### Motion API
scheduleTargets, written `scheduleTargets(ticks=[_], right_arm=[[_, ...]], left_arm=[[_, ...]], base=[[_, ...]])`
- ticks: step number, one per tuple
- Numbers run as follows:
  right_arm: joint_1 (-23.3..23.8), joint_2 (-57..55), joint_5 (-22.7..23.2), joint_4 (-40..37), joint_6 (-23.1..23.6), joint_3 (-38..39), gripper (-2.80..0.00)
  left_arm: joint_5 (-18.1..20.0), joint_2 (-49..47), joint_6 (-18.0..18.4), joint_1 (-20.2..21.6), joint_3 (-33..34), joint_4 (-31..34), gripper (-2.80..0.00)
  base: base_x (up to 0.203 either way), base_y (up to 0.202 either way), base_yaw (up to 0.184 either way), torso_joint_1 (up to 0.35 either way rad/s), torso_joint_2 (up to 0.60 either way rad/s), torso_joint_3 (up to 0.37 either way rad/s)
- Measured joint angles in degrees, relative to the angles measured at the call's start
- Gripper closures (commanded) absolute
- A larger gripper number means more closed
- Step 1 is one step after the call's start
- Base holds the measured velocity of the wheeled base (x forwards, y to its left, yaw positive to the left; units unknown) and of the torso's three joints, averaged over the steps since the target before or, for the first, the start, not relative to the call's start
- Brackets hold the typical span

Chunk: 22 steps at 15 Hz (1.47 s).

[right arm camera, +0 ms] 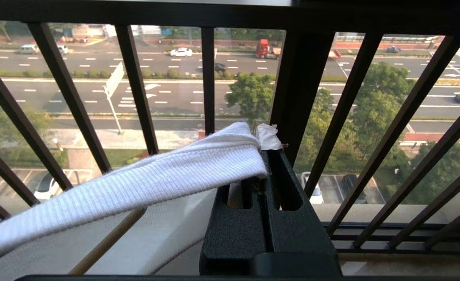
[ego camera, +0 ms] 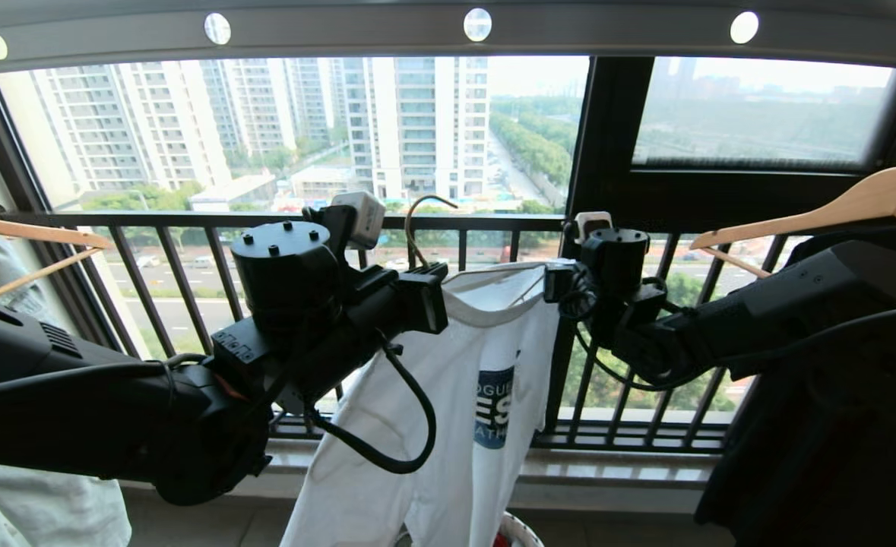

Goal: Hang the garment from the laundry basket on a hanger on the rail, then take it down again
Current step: Take the clothes off the clothes rack

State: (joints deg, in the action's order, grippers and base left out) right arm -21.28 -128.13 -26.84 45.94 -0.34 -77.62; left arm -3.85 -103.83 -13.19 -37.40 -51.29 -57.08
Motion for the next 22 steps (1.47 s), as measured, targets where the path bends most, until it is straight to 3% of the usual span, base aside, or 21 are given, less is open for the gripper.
scheduleTargets(ticks=[11, 22], right_arm=[[4.66, -0.73, 0.0, 0.42, -1.72, -3.93, 0.0], [-5.4, -3.48, 0.04, 0.67, -1.67, 2.24, 0.0]], left_arm=[[0.0, 0.41, 0.35, -1.66, 1.24, -0.11, 0.0], [-3.83, -1.33, 0.05, -1.49, -1.28, -0.2, 0.0]], base=[[0.0, 0.0, 0.0, 0.0, 0.0, 0.0], [0.0, 0.0, 0.0, 0.0, 0.0, 0.0]])
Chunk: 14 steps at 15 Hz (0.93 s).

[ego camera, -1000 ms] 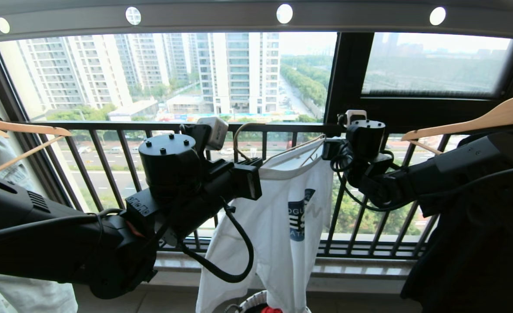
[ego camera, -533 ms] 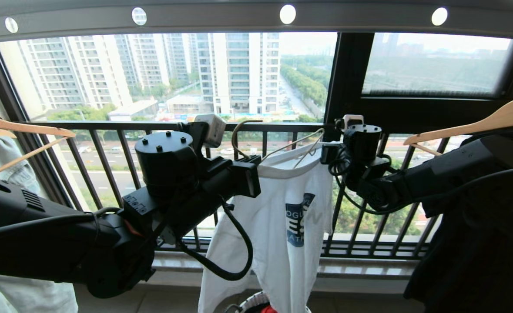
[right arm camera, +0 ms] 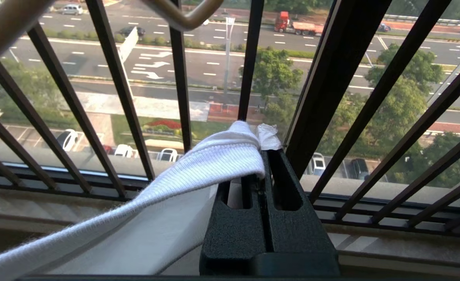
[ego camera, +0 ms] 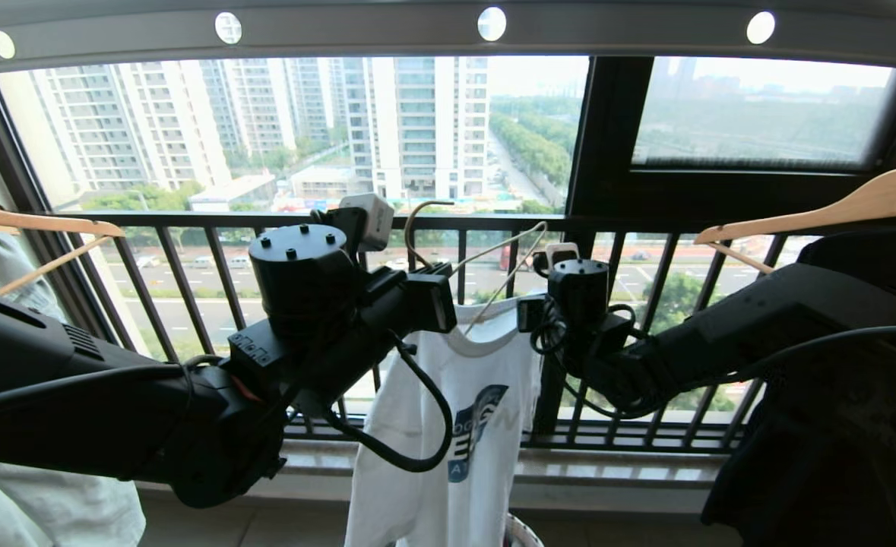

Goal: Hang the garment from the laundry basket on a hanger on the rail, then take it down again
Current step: Take the clothes off the clothes rack

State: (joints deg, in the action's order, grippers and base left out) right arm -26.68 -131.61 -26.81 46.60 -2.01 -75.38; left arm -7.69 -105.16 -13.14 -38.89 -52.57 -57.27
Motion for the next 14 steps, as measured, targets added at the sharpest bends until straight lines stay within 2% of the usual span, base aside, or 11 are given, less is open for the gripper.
scheduleTargets(ticks=[2, 3, 6, 10, 14], right_arm=[[-1.83, -0.04, 0.02, 0.43, -0.07, 1.17, 0.0], [-3.03, 0.26, -0.1, 1.0, 0.06, 2.02, 0.0], [-5.81, 1.81, -0.2, 1.22, 0.2, 3.98, 0.0], [-7.07, 2.23, -0.41, 1.21, 0.45, 4.87, 0.0], [-7.41, -0.33, -0.32, 1.29, 1.84, 5.28, 0.0]], left_arm=[[-0.51, -0.59, 0.0, 0.26, -0.74, -0.09, 0.0], [-2.13, -1.3, -0.01, 0.45, -1.56, -0.09, 0.0], [-9.83, -4.24, -0.19, 0.66, -5.44, -0.13, 0.0], [-10.91, -6.33, -0.26, 0.98, -7.16, -0.09, 0.0], [-13.92, -7.92, -0.29, 1.24, -8.96, -0.45, 0.0]], base=[[0.0, 0.0, 0.0, 0.0, 0.0, 0.0], [0.0, 0.0, 0.0, 0.0, 0.0, 0.0], [0.0, 0.0, 0.0, 0.0, 0.0, 0.0], [0.0, 0.0, 0.0, 0.0, 0.0, 0.0], [0.0, 0.0, 0.0, 0.0, 0.0, 0.0]])
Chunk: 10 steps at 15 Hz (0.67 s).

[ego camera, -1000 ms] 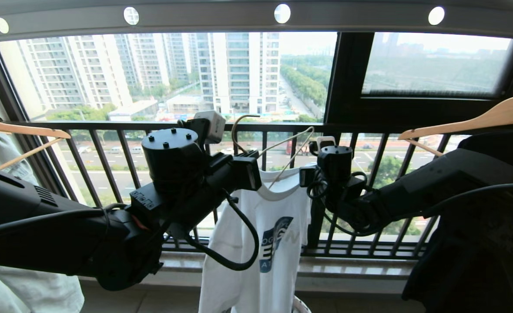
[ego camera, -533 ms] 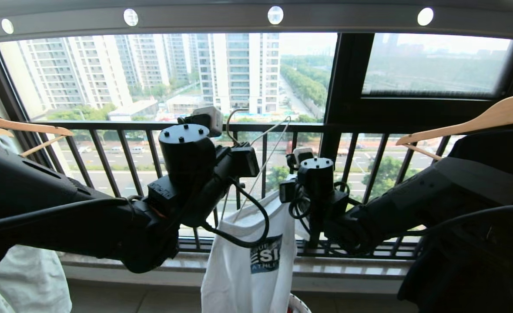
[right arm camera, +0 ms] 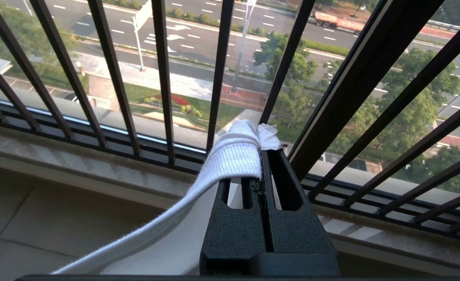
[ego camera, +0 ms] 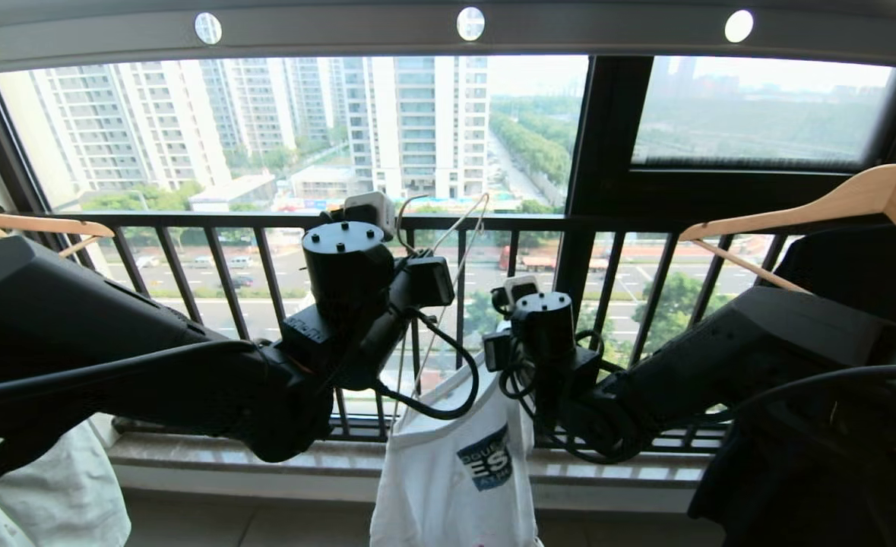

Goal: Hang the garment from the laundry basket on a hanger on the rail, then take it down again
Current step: Take the clothes off the clothes rack, then put clothes in the basket

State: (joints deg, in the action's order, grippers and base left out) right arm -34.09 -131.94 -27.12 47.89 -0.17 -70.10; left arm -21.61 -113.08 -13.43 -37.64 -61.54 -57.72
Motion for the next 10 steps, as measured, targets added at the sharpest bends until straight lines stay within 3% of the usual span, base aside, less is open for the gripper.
scheduleTargets(ticks=[3, 10], right_arm=[[-2.34, -0.99, 0.28, 2.7, 1.74, 1.94, 0.0], [-1.91, -4.18, 0.68, 3.02, 3.28, 2.1, 0.0]], left_arm=[[-4.89, -2.07, 2.07, 0.55, -3.1, -6.01, 0.0], [-5.21, -4.17, 3.73, 0.63, -3.1, -6.43, 0.0]], base=[[0.0, 0.0, 0.0, 0.0, 0.0, 0.0], [0.0, 0.0, 0.0, 0.0, 0.0, 0.0]])
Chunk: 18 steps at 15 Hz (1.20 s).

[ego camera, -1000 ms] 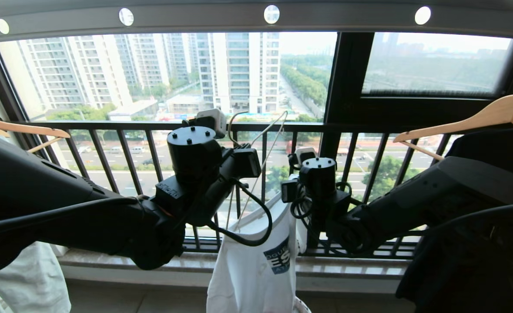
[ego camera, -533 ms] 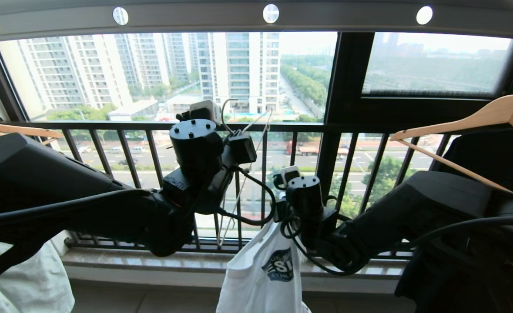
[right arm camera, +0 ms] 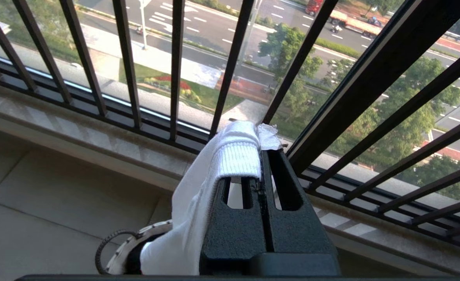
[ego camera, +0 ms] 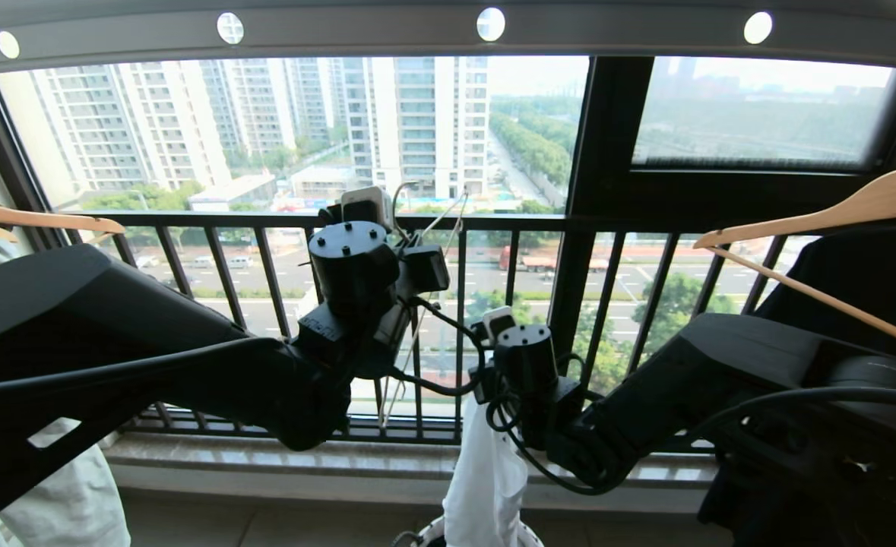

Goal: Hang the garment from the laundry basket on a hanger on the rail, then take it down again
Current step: Put clothes in the basket

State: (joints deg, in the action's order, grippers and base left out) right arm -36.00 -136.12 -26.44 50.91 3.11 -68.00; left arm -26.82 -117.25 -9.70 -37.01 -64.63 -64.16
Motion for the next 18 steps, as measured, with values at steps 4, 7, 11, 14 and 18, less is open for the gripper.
scheduleTargets(ticks=[4, 7, 11, 14, 18], right_arm=[[0.78, -3.48, 0.76, -0.15, 0.24, -1.04, 0.0], [1.17, -5.46, 0.9, -0.35, 1.36, -1.34, 0.0], [1.63, -7.45, 1.39, -0.28, 2.01, -1.45, 0.0], [1.58, -8.51, 1.45, -0.45, 2.08, -1.98, -2.8], [2.05, -7.91, 2.91, -6.24, 2.15, -1.94, -2.8]], left_arm=[[0.14, -0.23, 0.54, 0.0, 0.87, 0.07, 0.0], [0.36, -0.95, 1.37, -0.11, 1.45, 0.62, 0.0], [0.37, -2.76, 1.61, -0.06, 1.46, 0.68, 0.0], [0.34, -3.12, 1.66, 0.0, 1.38, 0.66, 0.0], [0.42, -3.06, 1.59, 0.0, 1.4, 0.69, 0.0]], base=[[0.0, 0.0, 0.0, 0.0, 0.0, 0.0], [0.0, 0.0, 0.0, 0.0, 0.0, 0.0], [0.0, 0.0, 0.0, 0.0, 0.0, 0.0], [0.0, 0.0, 0.0, 0.0, 0.0, 0.0], [0.0, 0.0, 0.0, 0.0, 0.0, 0.0]])
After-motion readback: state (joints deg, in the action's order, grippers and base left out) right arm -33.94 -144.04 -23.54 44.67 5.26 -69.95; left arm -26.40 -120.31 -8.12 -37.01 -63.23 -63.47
